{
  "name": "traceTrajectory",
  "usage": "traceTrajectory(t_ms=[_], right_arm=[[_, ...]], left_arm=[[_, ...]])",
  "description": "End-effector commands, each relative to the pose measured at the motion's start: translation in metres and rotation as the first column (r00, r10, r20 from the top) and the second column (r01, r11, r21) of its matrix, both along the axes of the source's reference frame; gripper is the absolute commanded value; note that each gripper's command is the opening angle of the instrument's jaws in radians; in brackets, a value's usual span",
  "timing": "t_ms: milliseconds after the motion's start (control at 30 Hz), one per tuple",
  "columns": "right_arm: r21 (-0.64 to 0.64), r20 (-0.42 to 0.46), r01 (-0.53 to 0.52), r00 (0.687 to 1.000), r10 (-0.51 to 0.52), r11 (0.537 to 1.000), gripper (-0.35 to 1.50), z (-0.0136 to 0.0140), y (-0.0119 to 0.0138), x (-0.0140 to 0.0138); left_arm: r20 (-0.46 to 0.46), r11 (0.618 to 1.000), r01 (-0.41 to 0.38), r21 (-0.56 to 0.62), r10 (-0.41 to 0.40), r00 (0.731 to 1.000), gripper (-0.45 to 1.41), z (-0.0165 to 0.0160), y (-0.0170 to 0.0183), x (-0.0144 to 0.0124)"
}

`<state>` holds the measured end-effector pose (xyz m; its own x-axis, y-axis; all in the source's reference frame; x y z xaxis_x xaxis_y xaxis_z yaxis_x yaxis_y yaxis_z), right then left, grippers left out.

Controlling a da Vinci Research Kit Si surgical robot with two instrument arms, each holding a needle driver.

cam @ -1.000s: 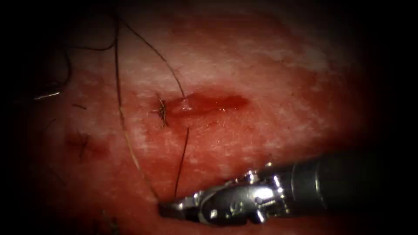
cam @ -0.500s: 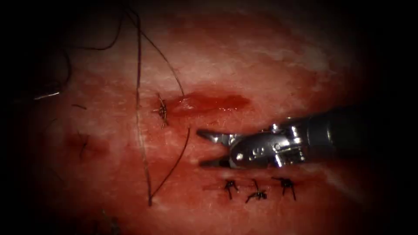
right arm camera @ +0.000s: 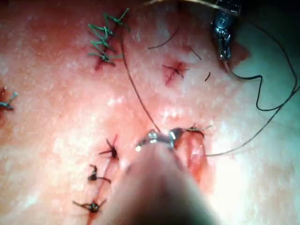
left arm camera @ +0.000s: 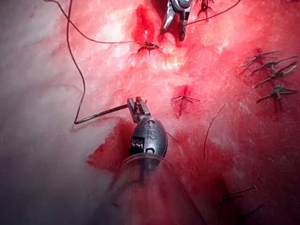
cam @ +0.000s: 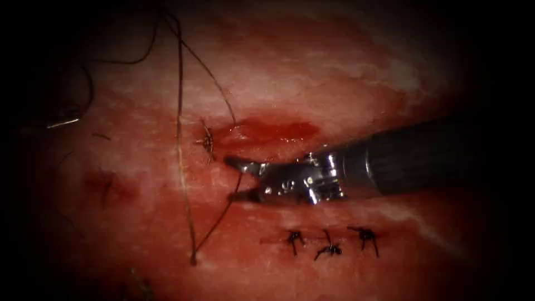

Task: Wound Closure

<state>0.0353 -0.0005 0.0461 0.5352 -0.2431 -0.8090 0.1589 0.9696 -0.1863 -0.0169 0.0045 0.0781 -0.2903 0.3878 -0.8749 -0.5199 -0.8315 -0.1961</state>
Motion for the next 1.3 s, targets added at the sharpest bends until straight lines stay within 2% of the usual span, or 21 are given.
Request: traceTrajectory(t_ms=[33,133,500,700,833,1033,1133,1300], right_arm=[[0.015,0.019,0.025,1.0,-0.025,1.0,-0.35,-0.0001,-0.0007,0.0004],[0.056,-0.004,0.085,0.996,-0.085,0.995,-0.35,-0.0021,-0.0015,0.0002],[0.097,-0.031,0.19,0.982,-0.188,0.977,-0.35,-0.0097,-0.0064,0.0004],[0.124,-0.066,0.248,0.968,-0.241,0.961,-0.35,-0.0136,-0.0083,0.0008],[0.135,-0.08,0.268,0.963,-0.259,0.954,-0.35,-0.015,-0.0087,0.0009],[0.135,-0.084,0.268,0.962,-0.259,0.954,-0.35,-0.0151,-0.0086,0.0007],[0.15,-0.132,0.331,0.941,-0.313,0.932,-0.35,-0.0154,-0.0097,0.0005],[0.167,-0.144,0.375,0.924,-0.353,0.912,-0.35,-0.017,-0.0116,0.0015]], left_arm=[[0.003,1.0,-0.003,0.005,0.003,1.0,-0.45,0.0006,-0.0009,-0.0004],[0.003,1.0,-0.003,0.005,0.003,1.0,-0.45,0.0006,-0.0009,-0.0004],[0.004,1.0,-0.005,0.005,0.005,1.0,-0.45,0.0006,-0.0009,-0.0001],[0.004,1.0,-0.005,0.005,0.005,1.0,-0.45,0.0006,-0.0009,-0.0001],[0.005,1.0,-0.006,0.005,0.006,1.0,-0.45,0.0005,-0.001,-0.0001],[0.005,1.0,-0.006,0.005,0.006,1.0,-0.45,0.0005,-0.001,0.0],[0.005,1.0,-0.006,0.005,0.006,1.0,-0.45,0.0005,-0.001,0.0],[0.005,1.0,-0.007,0.005,0.007,1.0,-0.45,0.0005,-0.001,0.0001]])
